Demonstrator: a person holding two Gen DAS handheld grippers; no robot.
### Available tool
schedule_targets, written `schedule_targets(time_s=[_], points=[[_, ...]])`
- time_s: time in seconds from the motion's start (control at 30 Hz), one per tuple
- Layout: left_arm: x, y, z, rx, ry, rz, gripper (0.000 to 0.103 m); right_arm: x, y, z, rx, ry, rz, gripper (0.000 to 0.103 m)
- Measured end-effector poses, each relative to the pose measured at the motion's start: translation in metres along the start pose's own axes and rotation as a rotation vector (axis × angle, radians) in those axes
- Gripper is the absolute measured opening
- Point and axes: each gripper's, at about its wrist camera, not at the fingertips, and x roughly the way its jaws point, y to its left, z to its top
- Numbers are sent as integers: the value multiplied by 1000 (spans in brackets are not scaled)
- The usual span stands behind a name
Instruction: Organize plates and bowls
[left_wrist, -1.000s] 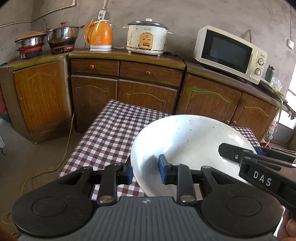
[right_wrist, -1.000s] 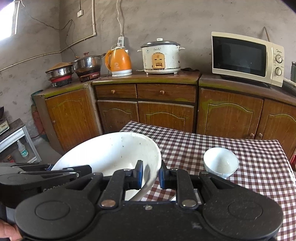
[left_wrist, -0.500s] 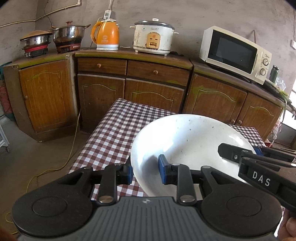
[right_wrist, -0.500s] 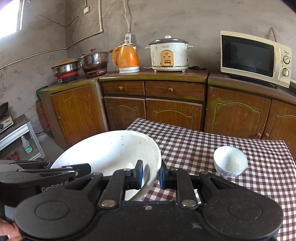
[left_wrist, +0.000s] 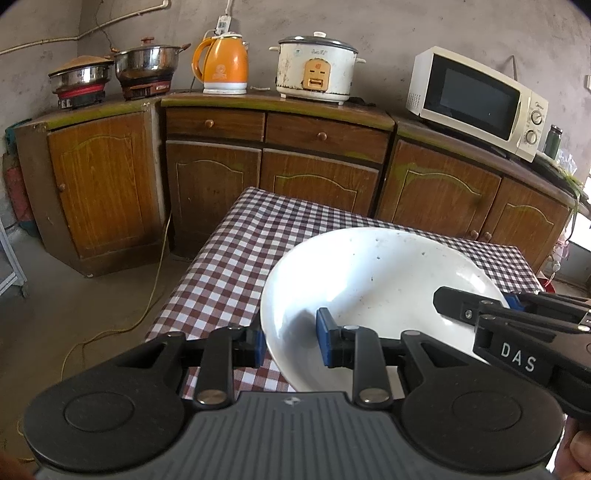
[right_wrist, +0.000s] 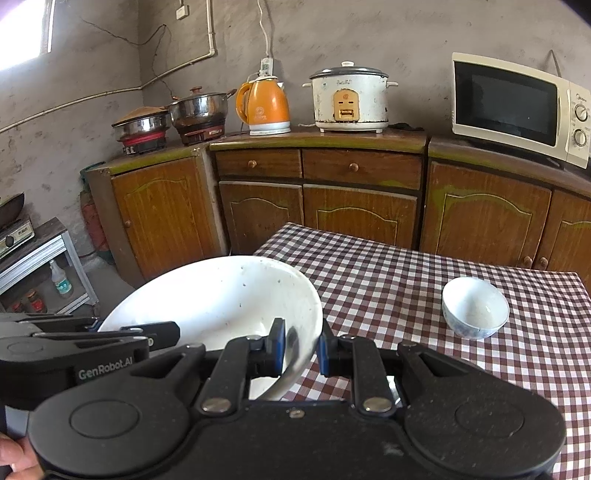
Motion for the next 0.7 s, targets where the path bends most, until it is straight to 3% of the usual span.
schedule_targets(time_s=[0.7], points=[[-6,6,-28,22,26,3,28,-7,2,-31,0,21,26,23]])
